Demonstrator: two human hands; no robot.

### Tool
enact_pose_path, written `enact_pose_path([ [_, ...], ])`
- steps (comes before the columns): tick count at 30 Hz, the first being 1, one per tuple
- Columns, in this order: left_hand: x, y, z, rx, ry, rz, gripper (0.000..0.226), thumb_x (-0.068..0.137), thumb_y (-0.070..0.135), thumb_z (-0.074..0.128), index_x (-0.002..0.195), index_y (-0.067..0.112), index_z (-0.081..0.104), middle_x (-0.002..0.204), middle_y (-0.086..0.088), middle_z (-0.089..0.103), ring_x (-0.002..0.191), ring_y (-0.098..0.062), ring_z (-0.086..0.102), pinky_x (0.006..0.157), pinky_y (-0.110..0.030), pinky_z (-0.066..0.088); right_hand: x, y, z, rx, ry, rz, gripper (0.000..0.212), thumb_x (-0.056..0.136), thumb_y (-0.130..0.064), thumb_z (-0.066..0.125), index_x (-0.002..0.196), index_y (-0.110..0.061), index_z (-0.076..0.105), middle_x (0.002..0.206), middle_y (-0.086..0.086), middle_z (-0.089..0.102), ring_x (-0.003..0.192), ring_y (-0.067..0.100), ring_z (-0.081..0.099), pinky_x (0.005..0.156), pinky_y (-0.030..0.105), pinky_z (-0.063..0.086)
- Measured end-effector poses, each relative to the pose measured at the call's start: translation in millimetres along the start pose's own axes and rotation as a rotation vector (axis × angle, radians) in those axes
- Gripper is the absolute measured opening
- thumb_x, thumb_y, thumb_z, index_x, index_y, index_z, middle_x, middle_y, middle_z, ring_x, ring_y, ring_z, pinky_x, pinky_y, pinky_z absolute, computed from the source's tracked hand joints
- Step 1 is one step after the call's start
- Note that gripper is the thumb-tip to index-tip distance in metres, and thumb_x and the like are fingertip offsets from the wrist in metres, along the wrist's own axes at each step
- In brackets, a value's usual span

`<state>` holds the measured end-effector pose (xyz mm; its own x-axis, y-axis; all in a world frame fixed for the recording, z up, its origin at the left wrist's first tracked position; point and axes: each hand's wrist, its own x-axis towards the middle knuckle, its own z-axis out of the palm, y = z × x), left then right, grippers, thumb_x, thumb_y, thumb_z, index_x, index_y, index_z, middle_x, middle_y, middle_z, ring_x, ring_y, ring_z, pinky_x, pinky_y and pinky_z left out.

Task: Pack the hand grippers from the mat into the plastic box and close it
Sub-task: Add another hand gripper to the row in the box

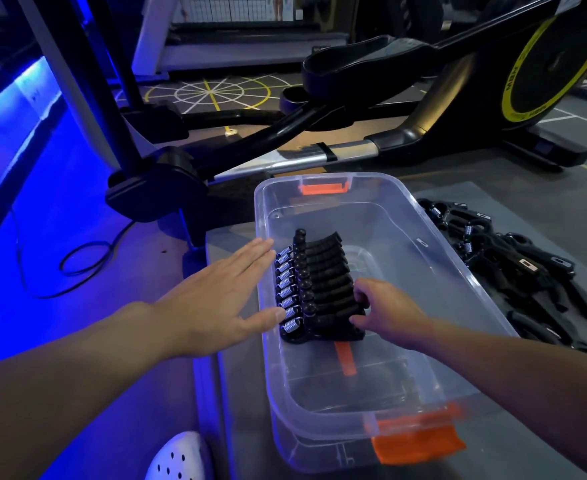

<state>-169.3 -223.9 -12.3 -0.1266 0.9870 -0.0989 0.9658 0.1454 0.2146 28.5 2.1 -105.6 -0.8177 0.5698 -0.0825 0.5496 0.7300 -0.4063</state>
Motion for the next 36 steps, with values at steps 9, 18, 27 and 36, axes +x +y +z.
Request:
enact_pose_path([
  [9, 0, -1, -1, 0.009, 0.012, 0.004, 0.103, 0.075, 0.086, 0.011, 0.156, 0.024, -0.004, 0.160, 0.018, -0.019, 0.141, 0.010, -0.022, 0.119, -0.022, -0.001, -3, -4, -4, 0.014, -0.020, 0.030, 0.033, 0.071, -0.025, 0.076, 0.076, -0.020, 0.044, 0.078, -0.005, 0.056, 0.073, 0.021, 0.054, 0.067, 0.041, 0.047],
  [18, 4, 5, -9, 0.013, 0.050, 0.004, 0.108, 0.070, 0.092, 0.003, 0.156, 0.026, 0.004, 0.162, 0.015, -0.003, 0.146, 0.004, -0.007, 0.120, -0.023, 0.003, -12, -13, -15, 0.044, -0.104, 0.052, 0.031, 0.074, -0.017, 0.070, 0.096, -0.020, 0.049, 0.081, -0.006, 0.056, 0.077, 0.019, 0.056, 0.073, 0.041, 0.051],
  [27, 56, 72, -22, -0.071, 0.210, 0.174, 0.064, 0.088, 0.061, 0.028, 0.133, 0.020, 0.048, 0.129, 0.006, 0.051, 0.122, -0.014, 0.047, 0.105, -0.036, 0.037, -51, -44, -78, 0.371, 0.409, -0.070, 0.011, 0.084, -0.007, 0.061, 0.088, -0.017, 0.061, 0.064, -0.009, 0.058, 0.054, 0.003, 0.049, 0.057, 0.020, 0.040],
  [36, 110, 179, -12, -0.082, 0.159, 0.311, 0.064, 0.089, 0.061, 0.033, 0.138, 0.022, 0.046, 0.143, 0.006, 0.046, 0.134, -0.011, 0.037, 0.110, -0.034, 0.031, -108, 58, -99, 0.351, 0.566, 0.282, 0.007, 0.087, -0.013, 0.057, 0.082, -0.019, 0.057, 0.063, -0.004, 0.059, 0.051, 0.008, 0.047, 0.052, 0.025, 0.041],
])
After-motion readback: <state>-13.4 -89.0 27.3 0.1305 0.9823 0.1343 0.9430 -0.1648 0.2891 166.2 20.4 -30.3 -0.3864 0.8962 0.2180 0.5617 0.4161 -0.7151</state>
